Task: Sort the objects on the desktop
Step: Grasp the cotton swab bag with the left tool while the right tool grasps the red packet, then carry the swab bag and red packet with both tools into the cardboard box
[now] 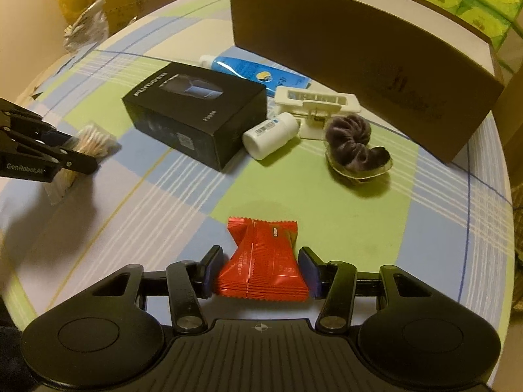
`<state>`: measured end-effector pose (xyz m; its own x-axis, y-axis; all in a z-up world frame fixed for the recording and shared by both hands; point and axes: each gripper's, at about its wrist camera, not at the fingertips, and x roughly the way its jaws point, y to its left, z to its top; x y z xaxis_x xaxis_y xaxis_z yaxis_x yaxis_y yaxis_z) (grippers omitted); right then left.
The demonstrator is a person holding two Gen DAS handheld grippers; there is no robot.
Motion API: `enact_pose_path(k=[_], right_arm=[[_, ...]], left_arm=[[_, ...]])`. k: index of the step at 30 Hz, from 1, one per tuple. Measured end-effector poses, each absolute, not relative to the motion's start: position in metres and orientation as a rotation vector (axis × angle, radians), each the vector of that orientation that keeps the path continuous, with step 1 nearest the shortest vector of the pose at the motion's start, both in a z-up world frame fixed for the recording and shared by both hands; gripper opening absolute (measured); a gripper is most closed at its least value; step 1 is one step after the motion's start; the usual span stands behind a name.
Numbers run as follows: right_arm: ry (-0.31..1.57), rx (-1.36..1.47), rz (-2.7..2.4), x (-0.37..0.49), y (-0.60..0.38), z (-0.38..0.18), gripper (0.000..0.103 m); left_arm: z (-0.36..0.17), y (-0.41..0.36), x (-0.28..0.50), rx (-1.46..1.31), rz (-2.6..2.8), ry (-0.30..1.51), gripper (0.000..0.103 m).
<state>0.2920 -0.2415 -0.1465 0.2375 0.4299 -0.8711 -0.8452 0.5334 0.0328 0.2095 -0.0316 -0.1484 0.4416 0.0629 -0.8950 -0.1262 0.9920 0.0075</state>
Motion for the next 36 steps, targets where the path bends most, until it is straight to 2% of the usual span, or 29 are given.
enact_pose_path(k=[15, 36], right_arm=[[0.918, -0.382, 0.933, 0.301, -0.25, -0.104, 0.048], [0.827, -0.312, 0.958, 0.337, -0.267, -0.043, 0.048]], left_arm=[[-0.096, -0.036, 0.212, -0.094, 0.072, 0.994, 0.023], [-0.057, -0.04, 0.253, -0.106, -0.01, 0.919, 0.023]])
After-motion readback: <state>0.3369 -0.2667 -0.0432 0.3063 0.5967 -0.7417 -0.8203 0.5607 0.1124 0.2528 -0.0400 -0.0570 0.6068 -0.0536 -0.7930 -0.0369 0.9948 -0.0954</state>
